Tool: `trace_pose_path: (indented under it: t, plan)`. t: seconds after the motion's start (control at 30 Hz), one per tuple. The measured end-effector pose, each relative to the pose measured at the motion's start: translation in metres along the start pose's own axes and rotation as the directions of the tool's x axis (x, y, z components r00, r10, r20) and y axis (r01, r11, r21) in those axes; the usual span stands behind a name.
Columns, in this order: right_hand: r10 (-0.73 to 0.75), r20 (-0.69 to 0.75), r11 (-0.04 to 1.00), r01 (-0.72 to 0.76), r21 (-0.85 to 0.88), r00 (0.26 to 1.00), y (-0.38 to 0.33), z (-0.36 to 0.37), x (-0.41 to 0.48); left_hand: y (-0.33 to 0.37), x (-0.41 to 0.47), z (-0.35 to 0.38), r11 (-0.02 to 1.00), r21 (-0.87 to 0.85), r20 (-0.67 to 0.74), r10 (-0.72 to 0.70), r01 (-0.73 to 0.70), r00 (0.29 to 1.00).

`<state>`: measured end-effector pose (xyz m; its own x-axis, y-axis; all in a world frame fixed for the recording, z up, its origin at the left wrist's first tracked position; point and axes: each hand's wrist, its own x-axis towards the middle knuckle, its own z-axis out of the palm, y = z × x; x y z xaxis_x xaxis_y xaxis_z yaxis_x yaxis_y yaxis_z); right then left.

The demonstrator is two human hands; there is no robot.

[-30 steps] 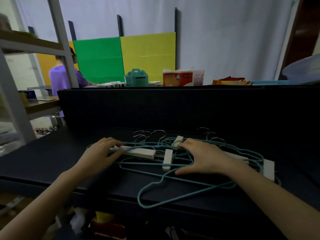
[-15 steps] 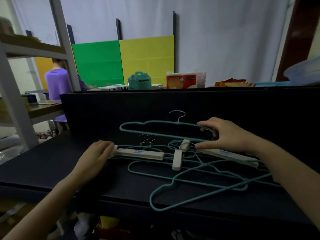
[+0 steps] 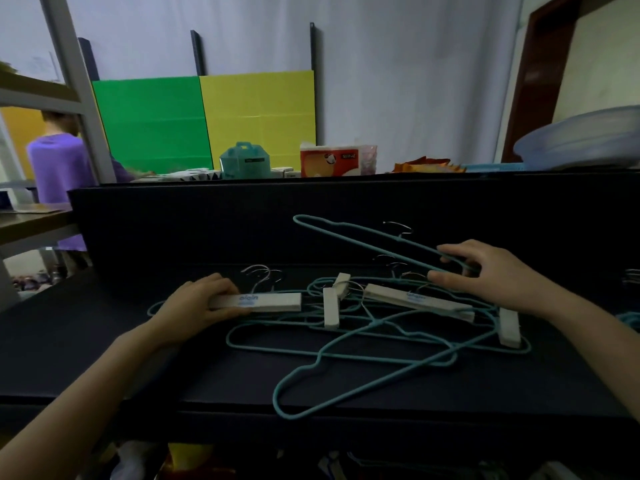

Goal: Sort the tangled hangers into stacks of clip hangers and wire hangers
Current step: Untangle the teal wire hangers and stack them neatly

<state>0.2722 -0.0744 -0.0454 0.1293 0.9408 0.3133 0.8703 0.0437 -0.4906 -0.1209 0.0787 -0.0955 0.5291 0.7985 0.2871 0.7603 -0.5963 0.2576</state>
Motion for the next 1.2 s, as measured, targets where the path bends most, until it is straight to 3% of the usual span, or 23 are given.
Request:
trace_pose_path:
  t: [0.27,0.53,0.67,0.9,1.03,1.2]
  plan:
    - [-0.041,-0.102,0.999,0.042,0.007,0.994,0.026,-0.018,-0.013,0.030,0.010,-0.010,0.991,-0.050,-0.236,0.106,-0.121,0.966]
    - [0.034,-0.228,0.997,-0.048,-0.058,0.973,0.082,-0.078,-0.050,0.121,0.032,-0.007,0.958,-0.096,-0.326,0.226,-0.270,0.918]
    - [0.133,-0.195,0.985,-0.152,-0.084,0.972,0.127,-0.117,-0.077,0.176,0.044,0.005,0.934,-0.133,-0.339,0.273,-0.333,0.900]
    - [0.204,-0.034,0.974,-0.206,-0.089,0.978,0.210,-0.191,-0.117,0.289,0.064,0.040,0.926,-0.171,-0.322,0.271,-0.337,0.907]
    - [0.210,0.106,0.971,-0.194,-0.142,0.972,0.253,-0.217,-0.133,0.353,0.073,0.067,0.931,-0.183,-0.318,0.249,-0.317,0.915]
    - [0.190,0.179,0.974,-0.162,-0.161,0.965,0.294,-0.219,-0.141,0.412,0.080,0.095,0.941,-0.198,-0.296,0.209,-0.274,0.932]
